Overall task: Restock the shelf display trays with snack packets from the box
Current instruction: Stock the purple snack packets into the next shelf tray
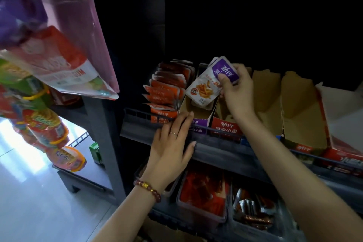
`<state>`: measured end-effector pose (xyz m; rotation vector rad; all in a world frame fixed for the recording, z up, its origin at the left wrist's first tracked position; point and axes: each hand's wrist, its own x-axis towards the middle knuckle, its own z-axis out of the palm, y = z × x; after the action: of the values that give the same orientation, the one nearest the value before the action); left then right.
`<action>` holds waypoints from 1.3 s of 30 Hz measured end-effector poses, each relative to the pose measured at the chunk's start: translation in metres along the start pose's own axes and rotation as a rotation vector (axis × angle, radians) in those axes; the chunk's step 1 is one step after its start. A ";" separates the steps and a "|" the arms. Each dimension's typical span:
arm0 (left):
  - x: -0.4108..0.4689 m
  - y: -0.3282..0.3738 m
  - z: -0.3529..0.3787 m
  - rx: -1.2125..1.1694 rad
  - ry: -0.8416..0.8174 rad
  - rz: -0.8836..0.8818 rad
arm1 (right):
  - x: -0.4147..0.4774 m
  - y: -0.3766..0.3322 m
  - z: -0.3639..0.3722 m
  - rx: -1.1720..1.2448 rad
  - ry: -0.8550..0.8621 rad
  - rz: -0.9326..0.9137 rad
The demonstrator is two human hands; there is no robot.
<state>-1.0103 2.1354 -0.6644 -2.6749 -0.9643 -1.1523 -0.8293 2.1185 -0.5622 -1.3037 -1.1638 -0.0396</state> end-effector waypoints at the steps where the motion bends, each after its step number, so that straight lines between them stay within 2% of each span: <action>1: 0.001 -0.001 -0.001 0.003 -0.002 0.004 | 0.000 0.002 0.001 -0.026 -0.014 -0.023; 7: 0.001 0.001 -0.002 -0.009 -0.001 0.003 | 0.001 0.004 0.000 -0.209 -0.086 -0.123; 13: 0.002 0.000 -0.003 -0.029 -0.015 0.007 | 0.002 0.002 0.000 -0.324 -0.066 -0.231; 17: 0.001 0.000 -0.003 -0.039 -0.023 0.011 | 0.001 0.001 0.006 -0.438 -0.100 -0.213; 23: 0.001 -0.001 -0.003 -0.057 -0.026 0.018 | -0.005 -0.001 0.015 -0.673 -0.042 -0.049; 27: 0.002 -0.002 -0.002 -0.052 -0.014 0.023 | -0.006 -0.010 0.018 -0.707 0.043 -0.111; 33: 0.001 -0.003 0.002 -0.073 -0.002 0.017 | -0.011 -0.013 0.020 -0.782 -0.182 -0.087; 37: 0.001 -0.003 0.003 -0.085 -0.003 0.016 | -0.014 -0.013 0.022 -0.897 -0.371 0.006; 39: 0.001 -0.003 0.002 -0.074 0.000 0.019 | -0.015 -0.014 0.024 -0.966 -0.405 0.033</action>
<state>-1.0101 2.1391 -0.6657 -2.7347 -0.9112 -1.2076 -0.8601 2.1231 -0.5666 -2.2517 -1.5409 -0.3637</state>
